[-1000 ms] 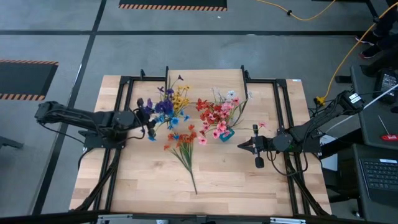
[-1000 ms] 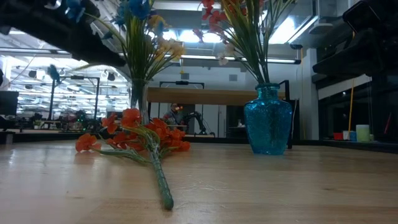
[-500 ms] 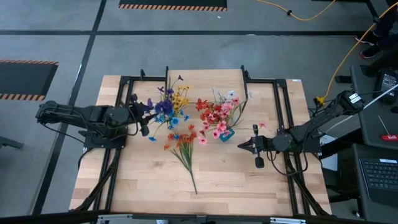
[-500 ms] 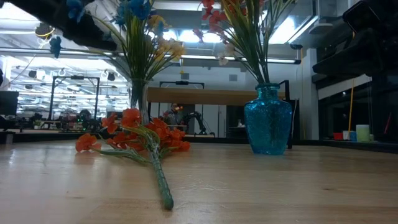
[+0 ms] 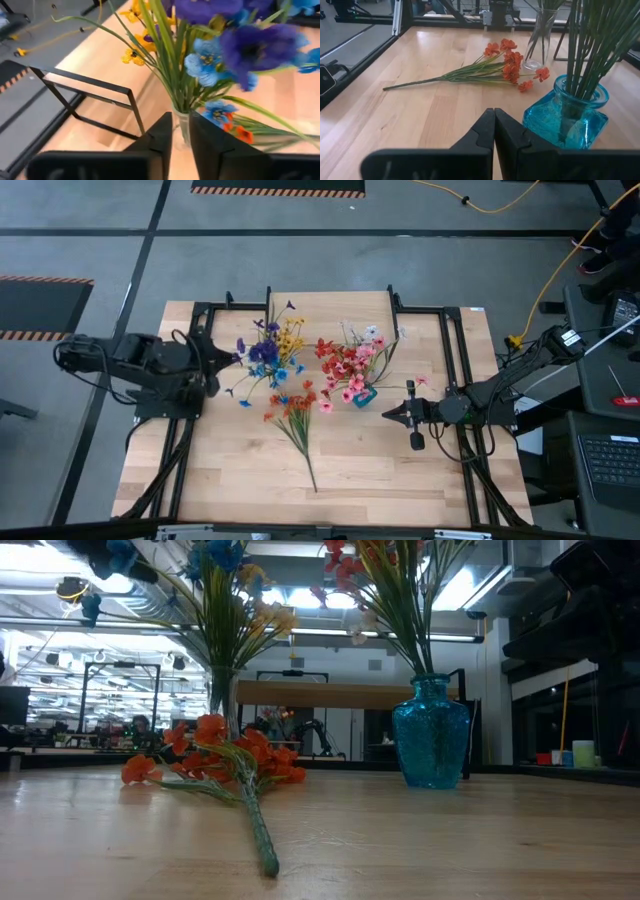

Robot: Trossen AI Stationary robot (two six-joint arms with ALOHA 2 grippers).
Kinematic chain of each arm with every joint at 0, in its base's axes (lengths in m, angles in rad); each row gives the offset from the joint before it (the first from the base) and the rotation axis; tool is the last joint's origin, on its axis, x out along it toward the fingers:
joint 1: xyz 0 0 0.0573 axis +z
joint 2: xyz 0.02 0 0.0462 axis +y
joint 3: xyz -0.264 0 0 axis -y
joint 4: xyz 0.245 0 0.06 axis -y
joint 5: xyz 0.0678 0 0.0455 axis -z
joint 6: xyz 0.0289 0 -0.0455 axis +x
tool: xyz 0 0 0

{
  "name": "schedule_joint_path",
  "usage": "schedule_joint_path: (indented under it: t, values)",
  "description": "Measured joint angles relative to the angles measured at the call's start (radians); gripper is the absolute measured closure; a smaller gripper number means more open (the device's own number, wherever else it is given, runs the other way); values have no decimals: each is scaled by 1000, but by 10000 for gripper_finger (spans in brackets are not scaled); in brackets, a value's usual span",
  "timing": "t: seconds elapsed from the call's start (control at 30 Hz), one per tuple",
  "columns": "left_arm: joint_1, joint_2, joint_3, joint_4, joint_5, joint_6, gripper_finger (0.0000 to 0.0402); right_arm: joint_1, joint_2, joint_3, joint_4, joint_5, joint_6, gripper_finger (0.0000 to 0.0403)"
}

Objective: Pick and place flowers into a vace then onto a shelf
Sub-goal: Put the orange flowers into the blue vase

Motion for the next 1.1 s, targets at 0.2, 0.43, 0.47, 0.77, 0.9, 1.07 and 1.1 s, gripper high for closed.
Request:
schedule_joint_path:
  t: [0.2,0.43,0.47,0.77,0.9,1.07,1.1]
  values:
    - [-76,104,95,-110,11,-92,397,0,0,0,1,1,-4,389]
    - [-173,300,248,-218,21,-152,400,0,0,0,17,2,-5,389]
    - [-191,329,278,-243,18,-170,400,0,0,0,17,2,-5,389]
    - [-424,567,460,-466,-26,-467,400,0,0,0,22,2,10,389]
    - [-510,671,478,-470,-34,-573,400,1,0,0,29,1,24,389]
    - [-583,832,500,-467,-16,-681,399,2,0,0,33,1,25,389]
    - [-593,867,508,-466,-3,-688,399,2,0,0,33,1,25,389]
